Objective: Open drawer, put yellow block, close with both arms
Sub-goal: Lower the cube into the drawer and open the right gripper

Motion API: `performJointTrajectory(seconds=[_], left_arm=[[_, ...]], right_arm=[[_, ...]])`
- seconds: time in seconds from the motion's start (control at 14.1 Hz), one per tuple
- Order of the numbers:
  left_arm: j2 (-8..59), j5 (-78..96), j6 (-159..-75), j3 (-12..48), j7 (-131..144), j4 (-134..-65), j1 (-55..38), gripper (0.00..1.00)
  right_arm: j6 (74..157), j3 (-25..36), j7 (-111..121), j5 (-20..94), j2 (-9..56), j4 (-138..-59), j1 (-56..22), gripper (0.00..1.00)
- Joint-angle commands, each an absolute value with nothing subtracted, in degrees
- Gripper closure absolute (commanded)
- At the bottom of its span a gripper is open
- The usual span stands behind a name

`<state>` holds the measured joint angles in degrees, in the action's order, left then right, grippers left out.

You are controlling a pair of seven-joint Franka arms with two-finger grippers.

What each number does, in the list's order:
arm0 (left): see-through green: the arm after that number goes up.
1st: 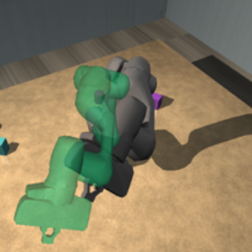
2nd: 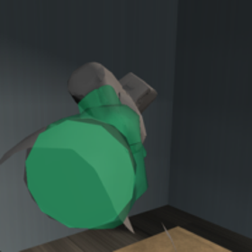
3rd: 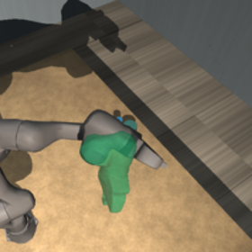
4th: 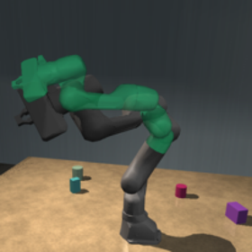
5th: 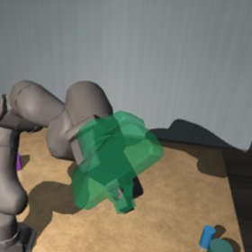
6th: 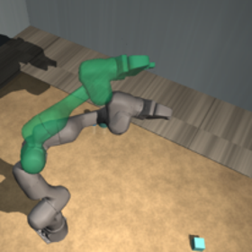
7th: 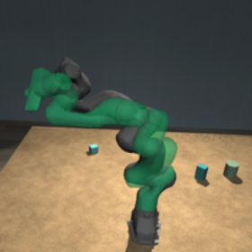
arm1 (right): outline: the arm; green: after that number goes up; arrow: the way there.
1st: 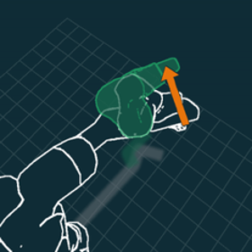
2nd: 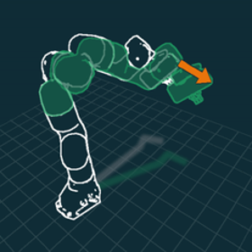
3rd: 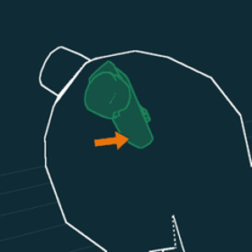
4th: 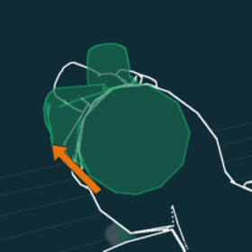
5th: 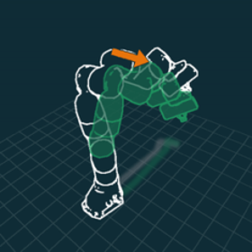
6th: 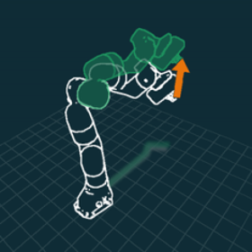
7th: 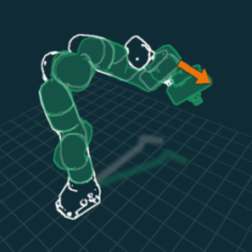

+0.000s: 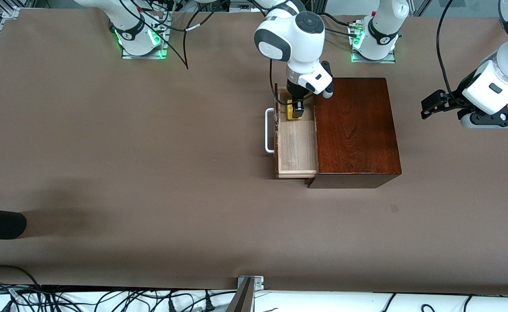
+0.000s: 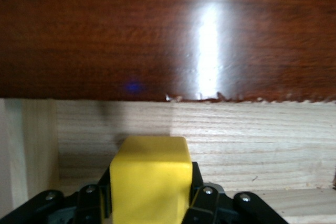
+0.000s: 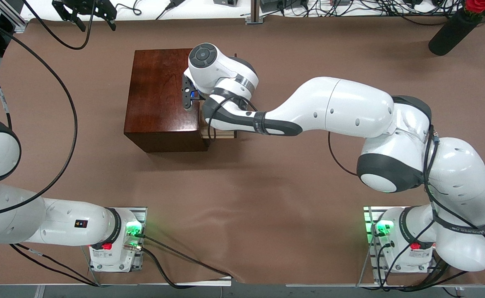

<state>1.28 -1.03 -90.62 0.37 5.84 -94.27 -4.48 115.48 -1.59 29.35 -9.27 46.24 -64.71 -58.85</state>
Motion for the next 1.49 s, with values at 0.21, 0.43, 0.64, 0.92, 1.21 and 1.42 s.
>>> performJointTrajectory(seconds=[0.21,0.43,0.64,0.92,1.21,1.42], left_arm=[[0.3,-0.5,-90.2,0.8,5.0,-94.5,-4.2,0.00],[0.3,-0.5,-90.2,0.8,5.0,-94.5,-4.3,0.00],[0.3,-0.5,-90.2,0.8,4.9,-94.5,-4.4,0.00],[0.1,0.4,-90.1,1.8,4.7,-94.3,-4.4,0.00],[0.1,0.3,-89.7,5.7,4.8,-93.1,-4.3,0.00],[0.2,0.2,-89.7,5.6,4.9,-93.1,-4.2,0.00]], right_arm=[[115.4,-1.5,32.5,-10.4,46.9,-66.3,-57.5,1.00],[115.6,-1.5,32.5,-10.5,47.1,-66.4,-57.4,1.00],[118.1,-1.5,32.0,-10.5,48.2,-66.4,-57.2,0.95],[117.2,-1.4,32.0,-10.4,46.9,-65.8,-56.4,0.00],[108.6,-1.2,31.8,-7.4,40.3,-62.1,-54.2,0.00],[99.1,-1.1,31.9,-7.0,32.7,-61.1,-49.7,0.00]])
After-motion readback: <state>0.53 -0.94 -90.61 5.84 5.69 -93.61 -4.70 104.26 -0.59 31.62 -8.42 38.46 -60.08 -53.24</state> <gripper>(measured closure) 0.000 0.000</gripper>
